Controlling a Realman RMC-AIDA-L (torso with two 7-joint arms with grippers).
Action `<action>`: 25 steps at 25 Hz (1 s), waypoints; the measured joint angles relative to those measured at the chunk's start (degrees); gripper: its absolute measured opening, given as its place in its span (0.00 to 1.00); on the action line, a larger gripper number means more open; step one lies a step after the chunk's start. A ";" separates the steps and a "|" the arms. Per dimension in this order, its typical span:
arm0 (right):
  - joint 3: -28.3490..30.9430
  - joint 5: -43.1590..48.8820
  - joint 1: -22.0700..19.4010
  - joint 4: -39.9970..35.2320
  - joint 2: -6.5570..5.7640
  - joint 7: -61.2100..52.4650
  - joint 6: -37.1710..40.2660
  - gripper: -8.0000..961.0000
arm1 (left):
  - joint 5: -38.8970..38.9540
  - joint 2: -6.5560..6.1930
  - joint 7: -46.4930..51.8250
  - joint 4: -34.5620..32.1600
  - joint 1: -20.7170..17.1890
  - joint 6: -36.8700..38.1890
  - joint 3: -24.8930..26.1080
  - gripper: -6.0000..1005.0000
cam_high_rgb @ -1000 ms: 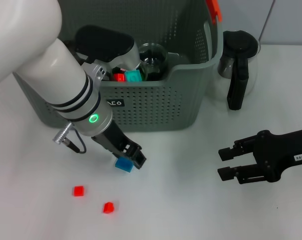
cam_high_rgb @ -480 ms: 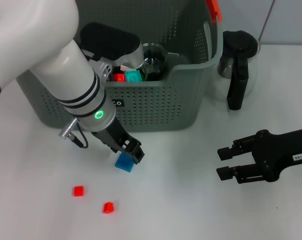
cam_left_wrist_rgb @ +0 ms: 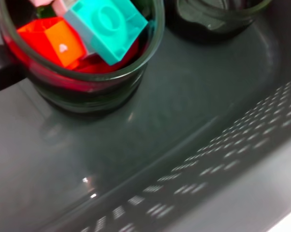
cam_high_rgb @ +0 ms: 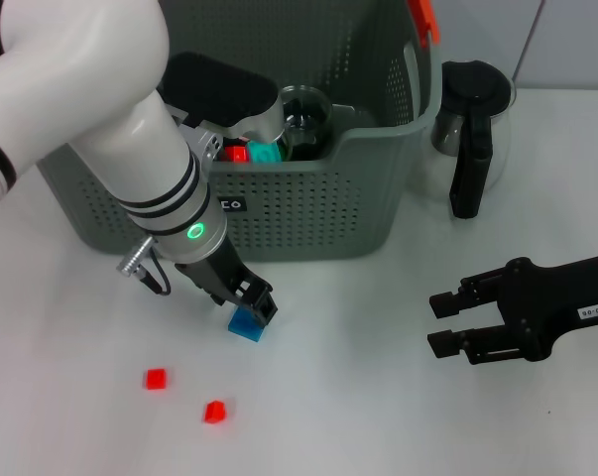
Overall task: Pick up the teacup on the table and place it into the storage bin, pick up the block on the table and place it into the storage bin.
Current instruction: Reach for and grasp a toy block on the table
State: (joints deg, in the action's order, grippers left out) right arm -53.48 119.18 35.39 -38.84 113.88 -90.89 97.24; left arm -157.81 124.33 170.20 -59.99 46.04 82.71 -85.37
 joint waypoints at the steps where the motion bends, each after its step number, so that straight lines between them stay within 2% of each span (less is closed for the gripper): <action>1: -0.01 0.00 -0.04 0.00 0.02 0.00 -0.02 0.59 | -0.19 0.02 -0.01 0.10 0.09 -0.01 0.00 0.59; 17: -0.04 0.00 -0.51 0.00 0.02 0.05 -0.15 0.59 | -0.02 0.21 -0.72 2.80 1.26 -0.17 -0.04 0.58; 25: -0.04 0.00 -0.37 0.00 0.08 0.10 -0.14 0.59 | 0.06 0.27 -0.52 3.65 1.29 -0.98 -1.63 0.58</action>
State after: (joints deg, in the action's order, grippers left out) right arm -53.53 119.18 35.02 -38.84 113.97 -90.79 97.10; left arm -157.76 124.60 169.68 -56.33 47.34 81.73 -87.00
